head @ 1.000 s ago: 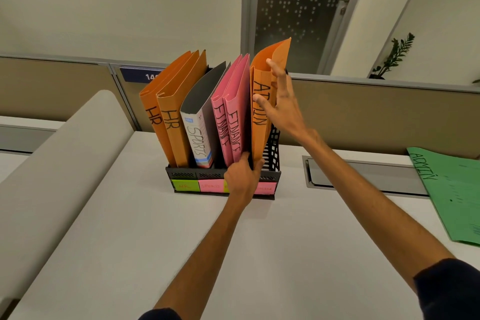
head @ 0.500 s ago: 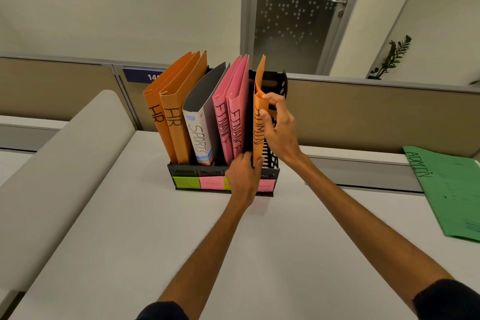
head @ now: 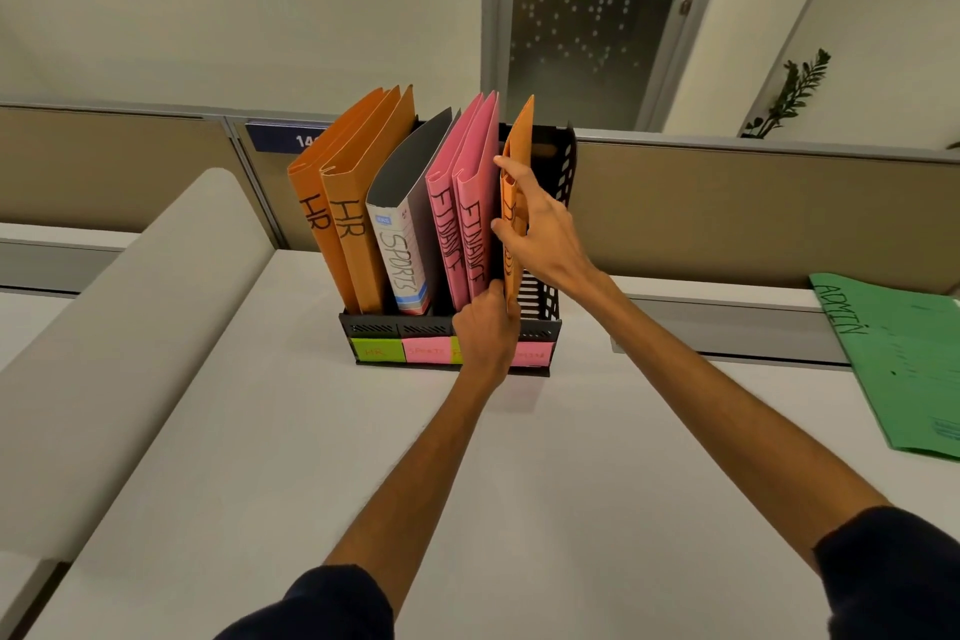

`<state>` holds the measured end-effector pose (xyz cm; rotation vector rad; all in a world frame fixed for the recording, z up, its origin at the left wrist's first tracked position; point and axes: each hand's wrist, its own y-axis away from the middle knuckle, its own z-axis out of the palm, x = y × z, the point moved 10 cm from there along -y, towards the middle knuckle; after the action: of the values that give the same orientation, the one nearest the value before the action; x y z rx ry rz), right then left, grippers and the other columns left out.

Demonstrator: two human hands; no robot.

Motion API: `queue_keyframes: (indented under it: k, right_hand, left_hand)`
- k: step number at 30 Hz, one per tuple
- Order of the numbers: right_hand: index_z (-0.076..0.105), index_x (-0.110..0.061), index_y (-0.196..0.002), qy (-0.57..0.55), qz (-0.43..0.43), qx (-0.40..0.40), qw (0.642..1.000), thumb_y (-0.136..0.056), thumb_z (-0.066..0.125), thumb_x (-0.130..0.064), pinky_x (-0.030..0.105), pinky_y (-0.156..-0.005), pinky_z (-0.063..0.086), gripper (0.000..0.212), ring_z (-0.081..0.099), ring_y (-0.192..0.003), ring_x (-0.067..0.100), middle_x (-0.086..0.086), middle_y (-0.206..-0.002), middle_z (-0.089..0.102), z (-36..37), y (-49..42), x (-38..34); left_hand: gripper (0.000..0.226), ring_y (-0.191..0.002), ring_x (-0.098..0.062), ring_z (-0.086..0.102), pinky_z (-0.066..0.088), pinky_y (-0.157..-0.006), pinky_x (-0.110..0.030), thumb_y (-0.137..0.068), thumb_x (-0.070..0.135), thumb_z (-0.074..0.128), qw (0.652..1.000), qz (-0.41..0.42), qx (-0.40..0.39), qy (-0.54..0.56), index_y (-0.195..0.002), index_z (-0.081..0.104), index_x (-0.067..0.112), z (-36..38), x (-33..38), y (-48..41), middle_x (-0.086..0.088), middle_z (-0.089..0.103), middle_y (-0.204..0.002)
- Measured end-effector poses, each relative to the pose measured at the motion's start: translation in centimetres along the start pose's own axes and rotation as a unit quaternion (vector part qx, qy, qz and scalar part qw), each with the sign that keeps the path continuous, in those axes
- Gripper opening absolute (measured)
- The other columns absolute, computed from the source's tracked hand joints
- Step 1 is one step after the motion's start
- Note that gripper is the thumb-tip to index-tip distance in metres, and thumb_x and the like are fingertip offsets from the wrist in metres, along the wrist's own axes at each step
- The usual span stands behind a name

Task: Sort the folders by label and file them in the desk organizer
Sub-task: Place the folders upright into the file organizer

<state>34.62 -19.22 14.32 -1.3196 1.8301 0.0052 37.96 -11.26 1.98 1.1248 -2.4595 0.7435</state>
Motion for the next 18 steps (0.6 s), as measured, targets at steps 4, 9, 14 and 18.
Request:
queue_keyframes:
  k: [4,9,14,18]
  right_hand:
    - [0.023,-0.027,-0.152,-0.026,0.015,0.015,0.999,-0.096,0.055,-0.017,0.047,-0.097,0.05,0.065,0.06,-0.117,0.025,0.006,-0.141,0.049,0.4,0.3,0.1]
    - [0.017,-0.028,-0.153,-0.046,0.04,0.026,0.998,-0.097,0.055,-0.024,0.045,-0.097,0.05,0.067,0.06,-0.119,0.025,0.007,-0.143,0.048,0.3,1.1,0.6]
    - [0.007,-0.029,-0.154,-0.081,0.066,-0.007,0.994,-0.097,0.057,-0.02,0.045,-0.097,0.049,0.077,0.055,-0.125,0.027,0.009,-0.149,0.041,-0.1,2.5,0.8]
    - [0.015,-0.028,-0.154,-0.088,0.119,-0.069,0.986,-0.095,0.059,-0.023,0.05,-0.103,0.045,0.074,0.049,-0.13,0.026,0.008,-0.15,0.04,0.9,4.5,1.5]
  left_hand:
    - [0.024,-0.078,-0.025,0.067,0.043,-0.064,-0.032,-0.1,0.035,0.049,1.0,-0.007,-0.003,0.012,-0.102,0.06,0.014,0.0,0.0,0.2,-0.003,0.072,-0.094]
    - [0.026,-0.076,-0.023,0.067,0.038,-0.061,-0.028,-0.099,0.038,0.049,1.0,0.006,-0.012,0.001,-0.101,0.062,0.016,-0.2,-0.3,0.4,-0.001,0.072,-0.091]
    - [0.028,-0.081,-0.024,0.068,0.046,-0.063,-0.03,-0.101,0.035,0.047,0.998,0.044,-0.042,0.024,-0.111,0.065,0.016,-0.4,-0.7,1.2,-0.003,0.074,-0.094]
    - [0.036,-0.095,-0.022,0.069,0.054,-0.08,-0.036,-0.1,0.038,0.05,0.994,0.054,-0.063,0.068,-0.128,0.057,0.016,-1.2,-0.8,2.4,-0.004,0.072,-0.108]
